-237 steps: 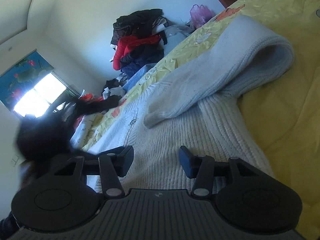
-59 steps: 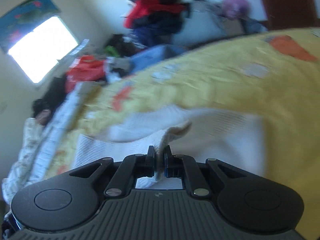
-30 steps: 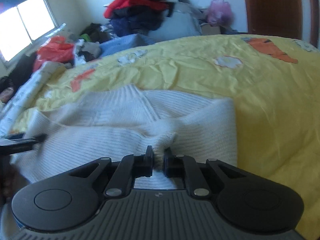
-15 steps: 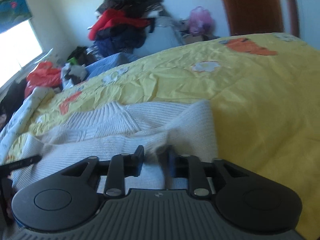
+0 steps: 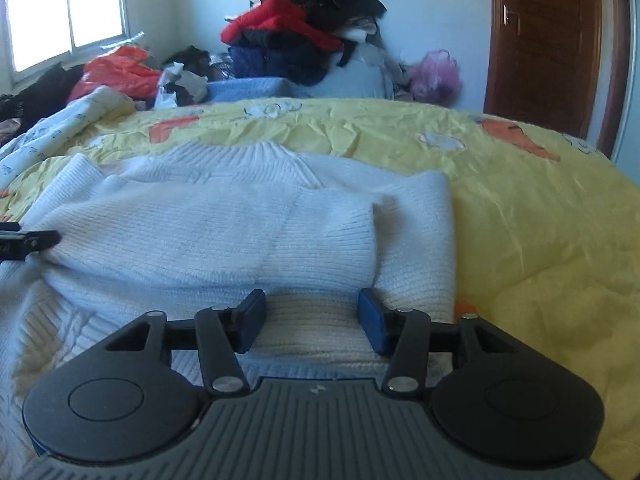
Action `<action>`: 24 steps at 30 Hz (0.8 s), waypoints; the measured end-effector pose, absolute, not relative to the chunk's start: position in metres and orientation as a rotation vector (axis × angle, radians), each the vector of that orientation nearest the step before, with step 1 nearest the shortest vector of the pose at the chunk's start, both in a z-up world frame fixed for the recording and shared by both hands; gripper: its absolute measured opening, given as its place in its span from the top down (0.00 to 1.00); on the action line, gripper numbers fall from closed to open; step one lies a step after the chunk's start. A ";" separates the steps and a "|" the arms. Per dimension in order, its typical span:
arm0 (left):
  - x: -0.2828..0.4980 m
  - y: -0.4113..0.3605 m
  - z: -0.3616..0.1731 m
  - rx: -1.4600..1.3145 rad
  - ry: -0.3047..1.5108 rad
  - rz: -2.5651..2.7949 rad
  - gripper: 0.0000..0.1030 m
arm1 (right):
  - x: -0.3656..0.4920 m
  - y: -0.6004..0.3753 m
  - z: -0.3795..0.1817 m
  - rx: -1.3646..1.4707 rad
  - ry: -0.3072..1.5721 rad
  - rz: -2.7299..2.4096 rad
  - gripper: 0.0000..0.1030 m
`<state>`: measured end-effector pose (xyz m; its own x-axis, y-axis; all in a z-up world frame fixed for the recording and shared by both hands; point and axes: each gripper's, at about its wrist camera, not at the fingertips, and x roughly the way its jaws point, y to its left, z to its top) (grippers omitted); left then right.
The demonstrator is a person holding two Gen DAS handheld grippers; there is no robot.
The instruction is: Fold small clothes
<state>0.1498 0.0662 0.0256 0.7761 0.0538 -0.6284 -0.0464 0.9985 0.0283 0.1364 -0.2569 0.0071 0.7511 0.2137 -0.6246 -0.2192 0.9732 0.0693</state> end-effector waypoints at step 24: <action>0.053 0.018 0.017 0.049 0.745 -0.015 0.00 | 0.041 -0.208 0.001 -0.063 0.719 0.199 0.07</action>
